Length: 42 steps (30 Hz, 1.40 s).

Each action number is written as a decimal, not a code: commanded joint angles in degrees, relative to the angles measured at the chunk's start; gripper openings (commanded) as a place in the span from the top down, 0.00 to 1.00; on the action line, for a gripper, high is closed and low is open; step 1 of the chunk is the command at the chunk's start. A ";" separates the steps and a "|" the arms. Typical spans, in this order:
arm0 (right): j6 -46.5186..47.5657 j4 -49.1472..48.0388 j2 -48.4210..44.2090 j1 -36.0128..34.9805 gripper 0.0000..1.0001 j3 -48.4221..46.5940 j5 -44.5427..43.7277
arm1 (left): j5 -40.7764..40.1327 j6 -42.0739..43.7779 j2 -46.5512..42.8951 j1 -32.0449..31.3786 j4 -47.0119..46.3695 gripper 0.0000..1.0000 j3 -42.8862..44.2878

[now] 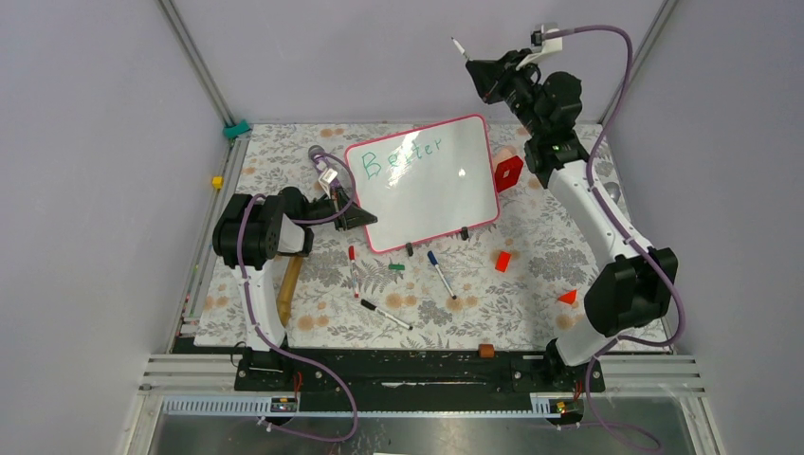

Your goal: Write a sentence on the whiteboard

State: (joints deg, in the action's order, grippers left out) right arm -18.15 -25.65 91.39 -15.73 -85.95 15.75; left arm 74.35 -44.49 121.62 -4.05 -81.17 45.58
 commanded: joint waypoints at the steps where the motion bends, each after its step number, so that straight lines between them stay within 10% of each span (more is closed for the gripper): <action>1: -1.89 5.58 2.81 -0.09 1.00 -8.63 2.55 | 6.72 5.92 0.81 -0.94 -2.51 1.00 -1.55; 8: 0.13 16.24 4.13 -3.33 1.00 -17.10 -3.35 | 6.81 5.77 0.86 -0.87 -2.48 1.00 -1.44; 27: -2.27 29.28 -9.97 -11.56 1.00 4.43 -20.35 | 6.99 5.53 0.98 -1.04 -2.49 1.00 -1.24; 37: -0.13 46.79 -7.95 -23.13 1.00 -5.06 -46.19 | 7.00 5.48 1.04 -1.04 -2.44 1.00 -1.17; 42: 0.46 35.17 -11.96 -24.62 1.00 3.29 -43.53 | 7.03 5.36 1.07 -1.03 -2.49 1.00 -1.11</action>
State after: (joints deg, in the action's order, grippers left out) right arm -18.24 16.78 83.64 -39.79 -87.57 -26.24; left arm 74.37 -44.51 121.62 -4.05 -81.17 45.60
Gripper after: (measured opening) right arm 0.176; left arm 0.067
